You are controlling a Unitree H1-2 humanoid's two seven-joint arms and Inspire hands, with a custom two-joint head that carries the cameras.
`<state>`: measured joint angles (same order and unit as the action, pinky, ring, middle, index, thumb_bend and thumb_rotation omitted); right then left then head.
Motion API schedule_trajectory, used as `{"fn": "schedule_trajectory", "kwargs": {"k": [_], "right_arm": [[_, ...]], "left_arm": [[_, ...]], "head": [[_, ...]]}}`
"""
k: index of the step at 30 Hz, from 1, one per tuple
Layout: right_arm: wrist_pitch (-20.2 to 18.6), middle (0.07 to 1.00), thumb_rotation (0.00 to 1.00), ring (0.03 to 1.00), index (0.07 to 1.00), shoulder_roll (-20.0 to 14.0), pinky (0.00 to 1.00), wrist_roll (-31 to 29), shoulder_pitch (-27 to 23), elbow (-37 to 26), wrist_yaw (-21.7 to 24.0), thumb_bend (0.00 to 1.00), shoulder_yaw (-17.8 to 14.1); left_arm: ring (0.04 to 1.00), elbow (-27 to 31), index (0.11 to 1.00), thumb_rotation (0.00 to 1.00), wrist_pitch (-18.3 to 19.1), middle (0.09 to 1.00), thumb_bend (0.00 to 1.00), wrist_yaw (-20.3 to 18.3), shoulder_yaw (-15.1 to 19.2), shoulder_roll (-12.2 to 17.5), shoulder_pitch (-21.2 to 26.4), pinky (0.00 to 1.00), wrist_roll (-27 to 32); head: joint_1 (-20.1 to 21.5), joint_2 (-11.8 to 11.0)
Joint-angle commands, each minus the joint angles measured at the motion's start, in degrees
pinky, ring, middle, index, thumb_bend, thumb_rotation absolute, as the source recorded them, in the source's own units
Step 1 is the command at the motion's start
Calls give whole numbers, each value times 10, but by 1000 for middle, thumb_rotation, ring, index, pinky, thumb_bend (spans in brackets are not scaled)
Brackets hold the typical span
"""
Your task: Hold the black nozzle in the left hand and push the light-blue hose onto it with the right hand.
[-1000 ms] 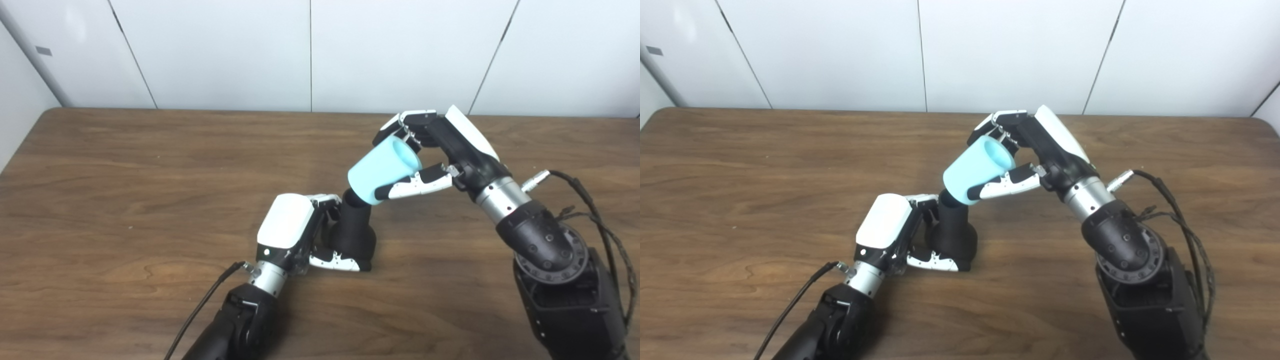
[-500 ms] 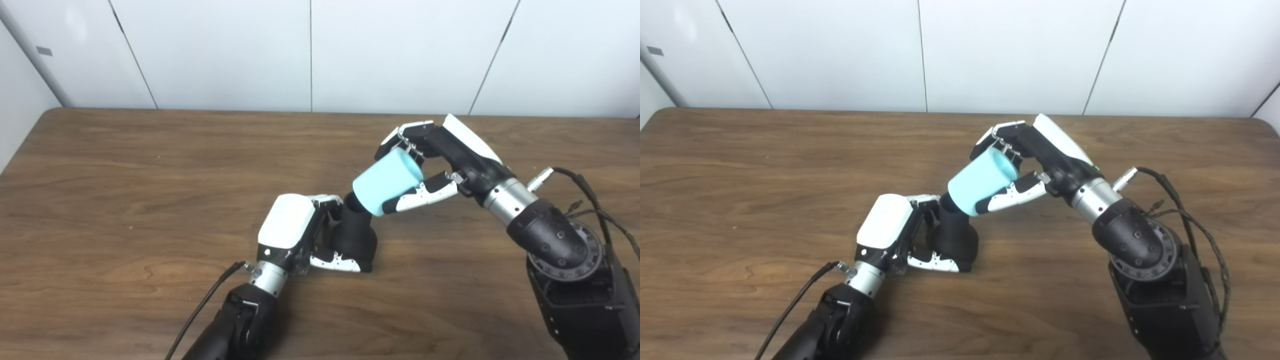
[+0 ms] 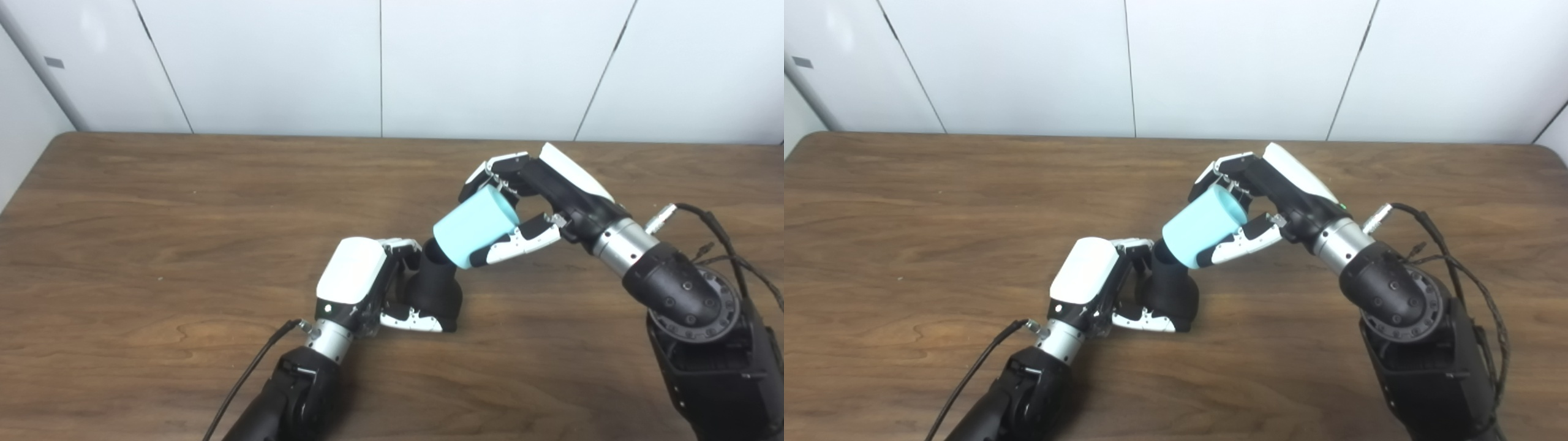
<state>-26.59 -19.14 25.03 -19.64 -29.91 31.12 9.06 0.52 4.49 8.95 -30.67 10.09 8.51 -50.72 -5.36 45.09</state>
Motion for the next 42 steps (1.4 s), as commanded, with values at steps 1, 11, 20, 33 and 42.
{"fn": "schedule_trajectory", "kwargs": {"k": [1,11,20,33,42], "right_arm": [[-3,503,0,391,533,11,334,-1,-31,-34,-3,495,-2],[9,489,0,383,537,22,333,17,-39,-45,-20,494,10],[9,497,0,379,537,11,351,34,-67,-56,-5,494,22],[8,495,0,376,538,11,333,53,-69,-59,9,493,49],[20,495,0,376,533,0,352,56,-52,-51,7,495,55]], "left_arm": [[528,-53,474,0,39,556,471,-115,-40,12,-60,379,3],[512,-57,492,0,39,534,474,-113,-41,9,-59,374,5],[519,-57,494,0,45,532,474,-120,-43,5,-58,381,4],[489,-54,512,0,51,483,476,-126,-44,1,-58,364,2],[491,-48,506,0,58,492,477,-131,-46,0,-59,369,-2]], "head": [[-1,1],[-1,0],[-1,0],[-5,4],[-5,6]]}}
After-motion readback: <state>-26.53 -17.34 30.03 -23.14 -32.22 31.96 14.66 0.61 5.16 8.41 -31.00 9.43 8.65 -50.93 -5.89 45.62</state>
